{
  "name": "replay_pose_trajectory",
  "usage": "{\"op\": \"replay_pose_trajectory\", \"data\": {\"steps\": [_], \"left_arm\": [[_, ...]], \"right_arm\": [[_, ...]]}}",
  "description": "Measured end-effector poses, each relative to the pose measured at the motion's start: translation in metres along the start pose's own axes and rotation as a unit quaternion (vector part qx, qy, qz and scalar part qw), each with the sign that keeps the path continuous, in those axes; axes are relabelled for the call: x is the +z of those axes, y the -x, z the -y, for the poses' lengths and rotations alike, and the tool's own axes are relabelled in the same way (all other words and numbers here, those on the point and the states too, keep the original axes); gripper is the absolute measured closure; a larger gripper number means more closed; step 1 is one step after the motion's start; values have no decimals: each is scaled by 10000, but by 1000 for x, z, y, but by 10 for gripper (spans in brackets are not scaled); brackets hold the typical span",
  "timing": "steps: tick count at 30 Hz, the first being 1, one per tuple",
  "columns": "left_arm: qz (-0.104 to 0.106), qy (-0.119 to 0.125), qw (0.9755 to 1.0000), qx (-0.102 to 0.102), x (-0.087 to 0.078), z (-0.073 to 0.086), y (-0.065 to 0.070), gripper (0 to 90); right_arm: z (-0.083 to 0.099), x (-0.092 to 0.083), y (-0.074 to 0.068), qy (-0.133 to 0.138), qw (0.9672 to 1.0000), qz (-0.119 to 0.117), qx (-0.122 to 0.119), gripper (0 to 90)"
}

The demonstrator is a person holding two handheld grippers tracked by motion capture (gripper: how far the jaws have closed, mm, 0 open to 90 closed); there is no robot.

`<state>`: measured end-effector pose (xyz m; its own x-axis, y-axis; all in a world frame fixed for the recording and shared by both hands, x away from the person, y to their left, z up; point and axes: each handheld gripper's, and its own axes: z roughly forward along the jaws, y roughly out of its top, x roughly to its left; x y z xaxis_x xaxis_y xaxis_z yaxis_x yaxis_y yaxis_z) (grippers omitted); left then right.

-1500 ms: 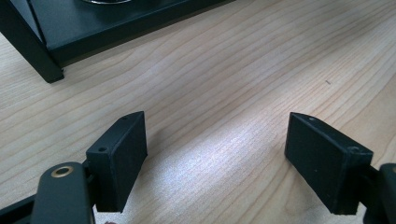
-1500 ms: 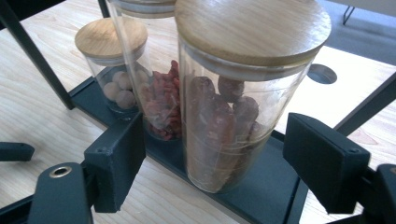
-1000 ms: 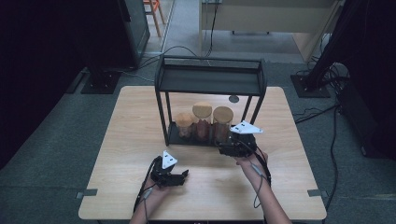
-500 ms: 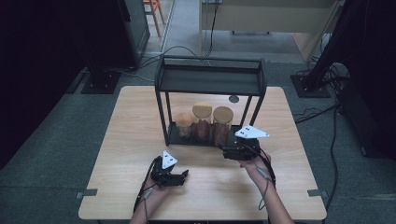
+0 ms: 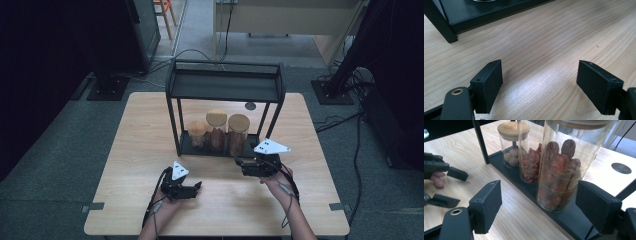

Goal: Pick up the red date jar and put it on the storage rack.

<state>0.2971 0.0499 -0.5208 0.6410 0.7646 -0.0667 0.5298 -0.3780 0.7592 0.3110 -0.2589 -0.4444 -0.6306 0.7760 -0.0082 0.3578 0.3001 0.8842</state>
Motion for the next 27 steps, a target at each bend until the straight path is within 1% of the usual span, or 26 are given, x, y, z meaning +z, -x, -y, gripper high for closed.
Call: {"op": "replay_pose_trajectory", "data": {"steps": [2, 5, 9, 13, 21, 27], "left_arm": [[-16, -1, 10000, 13, 0, 0, 0, 214], [-84, -27, 9999, 91, 1, 0, 3, 214], [-141, -55, 9998, 155, 1, 0, 4, 214], [-171, -70, 9996, 190, 2, 0, 5, 214], [-271, -98, 9992, 271, 2, 0, 7, 214], [-349, -69, 9989, 310, 2, 0, 9, 214]], "right_arm": [[1, -1, 0, 6, 10000, -25, -16, 213], [4, -1, 0, 34, 10000, -62, -3, 213], [9, 0, 1, -10, 9999, -137, 39, 213], [14, 1, 2, -57, 9998, -162, 25, 213], [19, 0, 1, 53, 9996, -273, 55, 213], [20, -2, 0, 61, 9996, -272, 17, 213]]}}
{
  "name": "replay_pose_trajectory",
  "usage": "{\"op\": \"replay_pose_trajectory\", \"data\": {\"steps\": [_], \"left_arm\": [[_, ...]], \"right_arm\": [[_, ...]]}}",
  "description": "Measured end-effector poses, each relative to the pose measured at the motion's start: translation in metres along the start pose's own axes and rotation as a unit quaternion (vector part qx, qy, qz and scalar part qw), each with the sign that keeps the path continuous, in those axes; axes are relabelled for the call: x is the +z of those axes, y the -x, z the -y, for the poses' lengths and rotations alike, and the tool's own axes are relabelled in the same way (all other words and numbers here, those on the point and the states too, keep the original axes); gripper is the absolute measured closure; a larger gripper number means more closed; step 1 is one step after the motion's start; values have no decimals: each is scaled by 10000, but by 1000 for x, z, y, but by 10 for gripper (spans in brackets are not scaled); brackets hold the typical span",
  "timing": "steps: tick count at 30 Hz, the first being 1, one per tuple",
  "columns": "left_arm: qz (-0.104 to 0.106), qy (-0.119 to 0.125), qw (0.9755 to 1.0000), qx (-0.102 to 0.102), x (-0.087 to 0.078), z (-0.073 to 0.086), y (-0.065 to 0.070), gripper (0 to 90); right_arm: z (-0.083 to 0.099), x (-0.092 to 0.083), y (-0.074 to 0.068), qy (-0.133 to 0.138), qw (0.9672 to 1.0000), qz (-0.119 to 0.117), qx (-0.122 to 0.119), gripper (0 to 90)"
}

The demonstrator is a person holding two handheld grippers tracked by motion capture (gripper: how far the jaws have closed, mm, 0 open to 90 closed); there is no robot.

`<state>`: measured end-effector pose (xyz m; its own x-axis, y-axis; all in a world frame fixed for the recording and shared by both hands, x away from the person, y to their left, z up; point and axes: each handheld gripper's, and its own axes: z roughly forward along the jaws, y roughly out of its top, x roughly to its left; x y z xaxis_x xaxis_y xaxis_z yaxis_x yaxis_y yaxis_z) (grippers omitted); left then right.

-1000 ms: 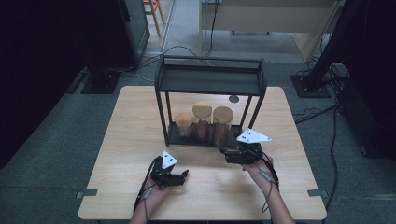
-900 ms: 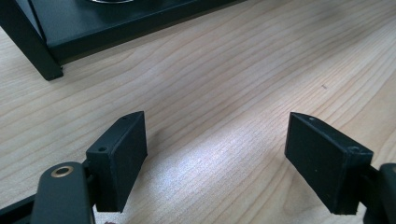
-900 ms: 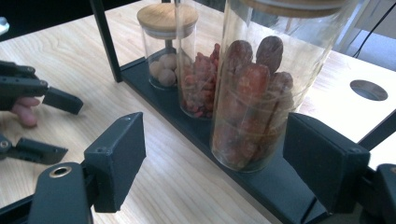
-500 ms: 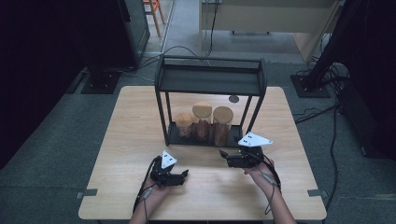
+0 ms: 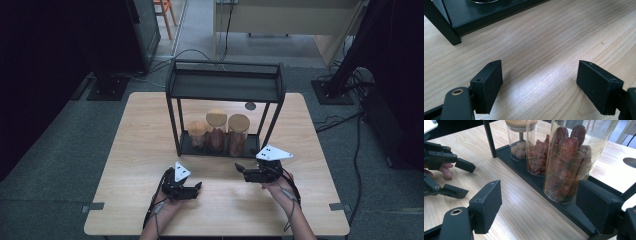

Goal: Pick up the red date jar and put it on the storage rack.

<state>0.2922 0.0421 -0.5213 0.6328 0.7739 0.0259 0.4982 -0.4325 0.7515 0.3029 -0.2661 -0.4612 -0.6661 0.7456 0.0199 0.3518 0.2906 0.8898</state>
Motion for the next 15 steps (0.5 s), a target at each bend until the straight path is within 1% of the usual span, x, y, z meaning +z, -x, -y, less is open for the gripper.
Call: {"op": "replay_pose_trajectory", "data": {"steps": [6, 12, 15], "left_arm": [[-105, 48, 9999, 105, -1, 0, 3, 214], [-250, 98, 9993, 272, -2, 1, 7, 214], [-274, 98, 9992, 282, -2, 1, 8, 214]], "right_arm": [[5, -3, 1, 35, 10000, -59, 64, 213], [11, -5, 4, 55, 9999, -48, 93, 212], [13, -6, 5, 65, 9999, -46, 117, 212]]}}
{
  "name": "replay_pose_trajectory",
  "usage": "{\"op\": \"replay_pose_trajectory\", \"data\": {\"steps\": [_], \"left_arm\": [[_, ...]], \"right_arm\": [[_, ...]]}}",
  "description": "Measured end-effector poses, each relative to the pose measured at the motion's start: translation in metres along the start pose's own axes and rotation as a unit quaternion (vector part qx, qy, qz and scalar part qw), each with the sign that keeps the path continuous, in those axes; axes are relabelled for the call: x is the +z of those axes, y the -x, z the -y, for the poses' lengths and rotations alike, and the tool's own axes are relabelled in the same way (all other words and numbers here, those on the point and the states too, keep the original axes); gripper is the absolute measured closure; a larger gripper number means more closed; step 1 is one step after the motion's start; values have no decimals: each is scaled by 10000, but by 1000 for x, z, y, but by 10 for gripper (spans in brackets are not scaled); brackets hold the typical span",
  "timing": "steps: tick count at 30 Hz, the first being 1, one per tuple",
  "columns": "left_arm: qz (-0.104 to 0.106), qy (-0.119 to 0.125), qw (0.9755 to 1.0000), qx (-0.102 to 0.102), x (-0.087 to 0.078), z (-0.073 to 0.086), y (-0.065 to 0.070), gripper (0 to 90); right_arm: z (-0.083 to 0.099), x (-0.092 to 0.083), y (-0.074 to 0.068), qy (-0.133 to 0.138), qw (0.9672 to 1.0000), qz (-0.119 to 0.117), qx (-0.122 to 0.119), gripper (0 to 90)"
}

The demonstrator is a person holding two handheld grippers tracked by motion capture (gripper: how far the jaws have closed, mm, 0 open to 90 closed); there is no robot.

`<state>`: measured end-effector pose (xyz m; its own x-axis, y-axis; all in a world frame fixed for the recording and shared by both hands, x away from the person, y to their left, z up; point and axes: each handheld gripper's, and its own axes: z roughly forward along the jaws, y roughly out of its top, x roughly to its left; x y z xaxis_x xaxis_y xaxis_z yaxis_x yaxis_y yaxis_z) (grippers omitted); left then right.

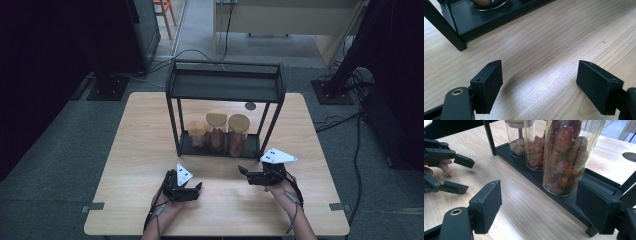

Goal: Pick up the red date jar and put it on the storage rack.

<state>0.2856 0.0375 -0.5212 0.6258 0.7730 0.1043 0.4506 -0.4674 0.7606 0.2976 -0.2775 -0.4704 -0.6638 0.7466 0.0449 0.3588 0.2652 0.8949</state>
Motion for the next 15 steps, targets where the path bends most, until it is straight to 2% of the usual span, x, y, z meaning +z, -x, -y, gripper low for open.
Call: {"op": "replay_pose_trajectory", "data": {"steps": [8, 15], "left_arm": [[-89, 16, 10000, 39, -1, 0, 2, 214], [-109, -4, 9999, -12, 0, 0, 1, 214]], "right_arm": [[4, -1, 0, 41, 10000, -53, 20, 212], [13, -3, 4, -5, 10000, -78, 62, 213]]}}
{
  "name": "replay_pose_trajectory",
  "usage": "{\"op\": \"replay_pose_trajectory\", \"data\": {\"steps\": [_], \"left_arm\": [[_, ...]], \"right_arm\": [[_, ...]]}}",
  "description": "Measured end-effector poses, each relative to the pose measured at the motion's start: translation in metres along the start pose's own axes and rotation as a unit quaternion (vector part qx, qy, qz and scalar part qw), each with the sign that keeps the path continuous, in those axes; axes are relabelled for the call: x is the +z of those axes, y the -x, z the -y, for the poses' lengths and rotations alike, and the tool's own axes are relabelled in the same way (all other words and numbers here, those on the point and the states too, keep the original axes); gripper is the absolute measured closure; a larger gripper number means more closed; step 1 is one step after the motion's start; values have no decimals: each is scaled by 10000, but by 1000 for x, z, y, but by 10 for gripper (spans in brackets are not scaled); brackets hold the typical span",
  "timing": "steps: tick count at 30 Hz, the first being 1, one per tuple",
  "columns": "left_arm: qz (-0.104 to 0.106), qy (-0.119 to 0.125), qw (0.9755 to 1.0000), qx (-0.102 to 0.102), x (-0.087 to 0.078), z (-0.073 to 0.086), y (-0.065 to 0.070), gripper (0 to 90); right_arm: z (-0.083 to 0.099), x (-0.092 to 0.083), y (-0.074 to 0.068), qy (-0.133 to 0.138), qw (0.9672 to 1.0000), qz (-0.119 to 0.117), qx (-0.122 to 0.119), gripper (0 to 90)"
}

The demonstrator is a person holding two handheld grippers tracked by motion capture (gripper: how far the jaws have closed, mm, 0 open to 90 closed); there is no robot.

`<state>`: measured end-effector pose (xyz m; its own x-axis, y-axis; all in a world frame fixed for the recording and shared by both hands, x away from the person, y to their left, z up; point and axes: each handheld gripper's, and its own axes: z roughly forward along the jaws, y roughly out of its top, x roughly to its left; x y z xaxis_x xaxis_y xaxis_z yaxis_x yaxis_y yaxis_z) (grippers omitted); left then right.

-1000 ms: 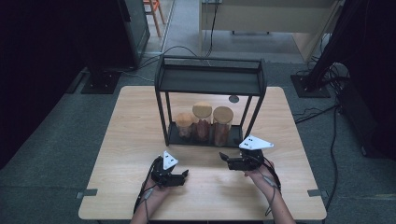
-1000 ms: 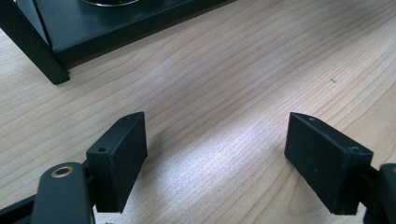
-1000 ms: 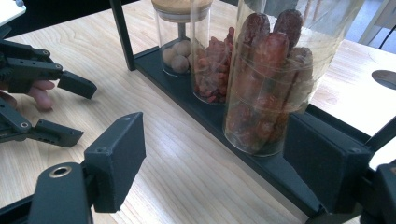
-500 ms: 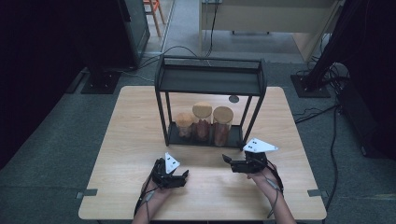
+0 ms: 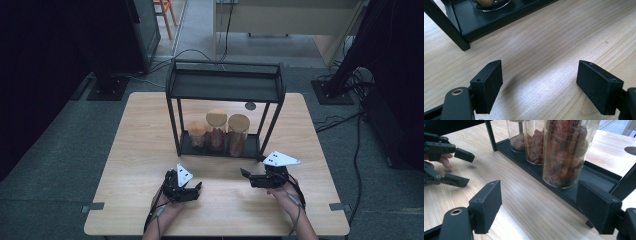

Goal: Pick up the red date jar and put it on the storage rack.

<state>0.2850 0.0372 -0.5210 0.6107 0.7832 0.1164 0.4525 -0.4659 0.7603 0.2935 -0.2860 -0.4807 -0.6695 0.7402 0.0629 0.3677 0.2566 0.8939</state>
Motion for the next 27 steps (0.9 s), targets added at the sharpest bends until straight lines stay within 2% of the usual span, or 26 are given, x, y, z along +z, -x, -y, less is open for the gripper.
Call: {"op": "replay_pose_trajectory", "data": {"steps": [5, 11, 19, 22, 27], "left_arm": [[0, -5, 10000, -38, 0, 0, -1, 214], [13, -8, 10000, -42, 0, 0, -1, 214], [-22, -1, 10000, -38, 0, 0, -1, 214], [-22, -2, 10000, -48, 0, 0, -1, 214], [-29, 5, 10000, 4, 0, 0, 0, 214]], "right_arm": [[5, 1, 2, 74, 9999, -25, 82, 213], [10, 3, 0, 44, 10000, -14, -36, 213], [16, 2, 1, 203, 9997, -72, 116, 213], [18, 1, -1, 165, 9998, -70, 26, 213], [21, -1, 0, 173, 9998, -64, 35, 213]]}}
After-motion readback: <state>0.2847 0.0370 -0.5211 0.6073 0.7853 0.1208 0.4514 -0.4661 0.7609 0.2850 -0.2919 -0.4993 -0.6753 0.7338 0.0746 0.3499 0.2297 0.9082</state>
